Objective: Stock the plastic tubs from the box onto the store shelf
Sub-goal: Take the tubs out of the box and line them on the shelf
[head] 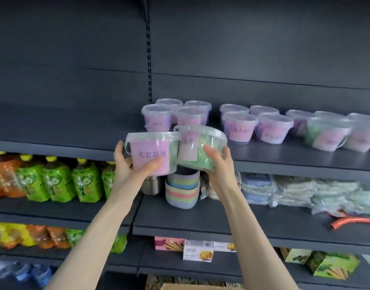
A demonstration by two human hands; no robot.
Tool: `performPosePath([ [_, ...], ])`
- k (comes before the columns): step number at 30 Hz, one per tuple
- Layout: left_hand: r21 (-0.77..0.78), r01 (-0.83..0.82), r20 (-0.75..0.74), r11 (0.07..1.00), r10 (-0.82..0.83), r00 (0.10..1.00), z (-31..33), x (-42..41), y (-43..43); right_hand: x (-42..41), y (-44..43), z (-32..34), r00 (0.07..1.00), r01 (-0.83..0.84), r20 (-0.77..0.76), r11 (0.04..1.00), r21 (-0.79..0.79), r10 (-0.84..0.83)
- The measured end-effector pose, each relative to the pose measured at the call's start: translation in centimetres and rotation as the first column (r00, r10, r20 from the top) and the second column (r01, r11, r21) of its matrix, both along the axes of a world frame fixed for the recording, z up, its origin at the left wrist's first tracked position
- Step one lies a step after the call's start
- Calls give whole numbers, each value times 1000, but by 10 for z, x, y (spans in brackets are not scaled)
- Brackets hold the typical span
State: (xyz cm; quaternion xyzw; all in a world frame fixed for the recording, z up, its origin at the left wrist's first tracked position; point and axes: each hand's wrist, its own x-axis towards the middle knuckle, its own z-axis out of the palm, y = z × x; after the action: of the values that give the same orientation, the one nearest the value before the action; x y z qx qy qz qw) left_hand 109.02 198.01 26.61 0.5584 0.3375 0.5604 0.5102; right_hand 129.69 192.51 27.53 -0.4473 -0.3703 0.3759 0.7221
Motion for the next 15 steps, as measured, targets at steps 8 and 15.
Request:
performPosePath([
  [8, 49, -61, -143, 997, 68, 987, 23, 16, 78, 14, 48, 25, 955, 127, 269, 992, 13, -126],
  [15, 177, -130, -343, 976, 185, 921, 11, 37, 92, 48, 54, 29, 908, 103, 418, 987, -124, -42],
])
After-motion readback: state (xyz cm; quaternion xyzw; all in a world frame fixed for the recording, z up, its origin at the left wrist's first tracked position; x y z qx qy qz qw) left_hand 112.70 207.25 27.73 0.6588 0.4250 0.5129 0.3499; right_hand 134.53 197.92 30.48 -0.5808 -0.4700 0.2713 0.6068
